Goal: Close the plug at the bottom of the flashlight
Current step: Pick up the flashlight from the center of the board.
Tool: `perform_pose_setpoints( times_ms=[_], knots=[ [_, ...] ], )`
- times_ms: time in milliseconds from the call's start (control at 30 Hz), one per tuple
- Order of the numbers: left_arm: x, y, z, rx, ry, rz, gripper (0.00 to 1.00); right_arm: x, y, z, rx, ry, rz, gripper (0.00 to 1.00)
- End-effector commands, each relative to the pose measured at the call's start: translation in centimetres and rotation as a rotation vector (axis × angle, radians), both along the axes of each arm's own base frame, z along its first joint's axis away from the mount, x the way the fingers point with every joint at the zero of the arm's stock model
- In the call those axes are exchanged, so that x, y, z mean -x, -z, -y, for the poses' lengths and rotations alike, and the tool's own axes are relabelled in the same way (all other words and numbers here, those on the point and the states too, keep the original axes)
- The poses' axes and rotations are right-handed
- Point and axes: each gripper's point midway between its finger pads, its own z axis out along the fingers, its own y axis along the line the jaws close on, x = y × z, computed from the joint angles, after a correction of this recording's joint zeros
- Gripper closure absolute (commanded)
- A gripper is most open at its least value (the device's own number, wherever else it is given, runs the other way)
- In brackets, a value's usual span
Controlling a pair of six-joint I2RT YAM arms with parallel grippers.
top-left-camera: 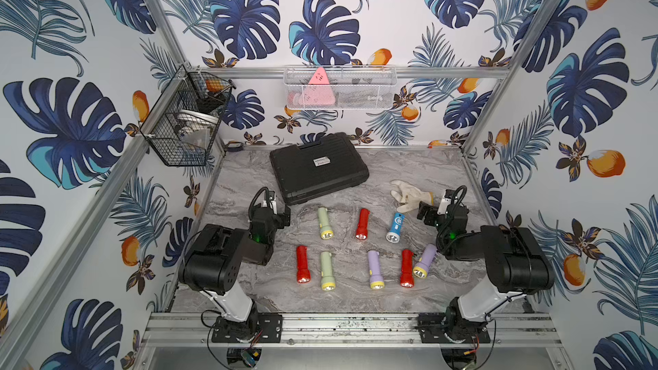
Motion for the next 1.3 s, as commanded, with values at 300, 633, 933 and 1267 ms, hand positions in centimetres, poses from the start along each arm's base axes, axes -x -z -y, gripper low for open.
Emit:
perform_pose_setpoints(
  times_ms=[300,633,933,1267],
  knots=[
    [0.0,-0.8,0.1,0.017,0.003,0.035,0.01,-0.4,-0.7,-0.1,-0.001,-0.010,0.028,0.00],
    [0.0,-0.7,0.1,0.015,0.004,0.023,0.01,-0.3,-0.8,0.0,0.006,-0.006,0.032,0.00],
    [0.7,-3.7,0.9,-0.058,-0.019,0.065,0.01,-0.6,-3.8,0.9,0.012,0.050,0.000,0.00],
    [2.0,-12.3,2.5,-0.089,-0.050,0.124,0.01,2.4,-9.8,2.5,-0.232,0.303,-0.130,0.00]
  ],
)
